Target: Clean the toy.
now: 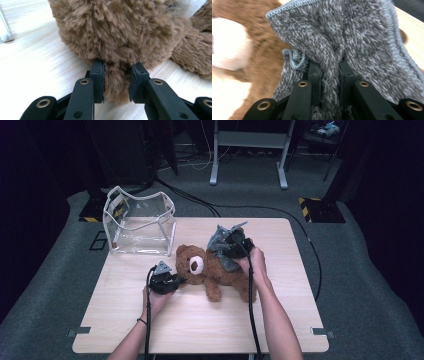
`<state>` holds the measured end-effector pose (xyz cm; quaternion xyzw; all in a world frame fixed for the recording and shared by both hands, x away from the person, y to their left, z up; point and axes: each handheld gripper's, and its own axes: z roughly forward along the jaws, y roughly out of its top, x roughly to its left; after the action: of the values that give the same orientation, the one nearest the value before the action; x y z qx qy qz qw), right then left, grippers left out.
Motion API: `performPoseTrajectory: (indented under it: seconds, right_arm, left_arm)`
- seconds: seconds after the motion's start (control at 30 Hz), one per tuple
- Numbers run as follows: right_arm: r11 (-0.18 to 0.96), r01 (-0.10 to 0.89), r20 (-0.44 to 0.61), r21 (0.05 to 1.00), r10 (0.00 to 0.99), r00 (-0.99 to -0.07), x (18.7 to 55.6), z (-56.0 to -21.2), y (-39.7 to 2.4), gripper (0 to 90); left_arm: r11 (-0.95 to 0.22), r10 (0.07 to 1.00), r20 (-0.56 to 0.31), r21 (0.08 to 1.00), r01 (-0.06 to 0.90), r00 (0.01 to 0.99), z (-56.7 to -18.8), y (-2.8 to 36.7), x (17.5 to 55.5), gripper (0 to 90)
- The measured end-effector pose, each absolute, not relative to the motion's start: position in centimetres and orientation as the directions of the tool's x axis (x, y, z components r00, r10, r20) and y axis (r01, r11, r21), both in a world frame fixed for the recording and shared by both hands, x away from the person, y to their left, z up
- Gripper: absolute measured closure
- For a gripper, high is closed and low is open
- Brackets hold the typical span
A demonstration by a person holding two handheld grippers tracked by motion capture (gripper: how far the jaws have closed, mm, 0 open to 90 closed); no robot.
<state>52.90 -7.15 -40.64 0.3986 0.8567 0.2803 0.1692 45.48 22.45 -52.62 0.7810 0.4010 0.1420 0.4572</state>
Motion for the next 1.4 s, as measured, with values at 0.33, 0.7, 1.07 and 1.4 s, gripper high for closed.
performPoseTrajectory:
  seconds: [0.33, 0.7, 1.07, 1.4]
  right_arm:
    - [0.409, 0.718, -0.048, 0.563, 0.884, -0.466, 54.1, -41.8, -13.4, 76.3]
    - [0.395, 0.622, -0.027, 0.675, 0.857, -0.515, 51.7, -36.6, -12.3, 75.8]
    - [0.500, 0.561, 0.012, 0.660, 0.739, -0.673, 53.3, -36.6, -3.7, 74.9]
    - [0.548, 0.589, 0.025, 0.594, 0.719, -0.694, 55.3, -39.7, 2.5, 74.7]
  left_arm:
    - [-0.266, 0.758, -0.147, 0.820, 0.507, 0.635, -52.6, 22.4, 45.6, 68.6]
    - [-0.257, 0.760, -0.149, 0.825, 0.503, 0.632, -52.6, 22.6, 45.6, 65.3]
    - [-0.263, 0.758, -0.145, 0.824, 0.502, 0.636, -52.6, 22.6, 45.8, 65.2]
    - [-0.278, 0.768, -0.124, 0.819, 0.501, 0.629, -52.7, 22.4, 45.7, 66.5]
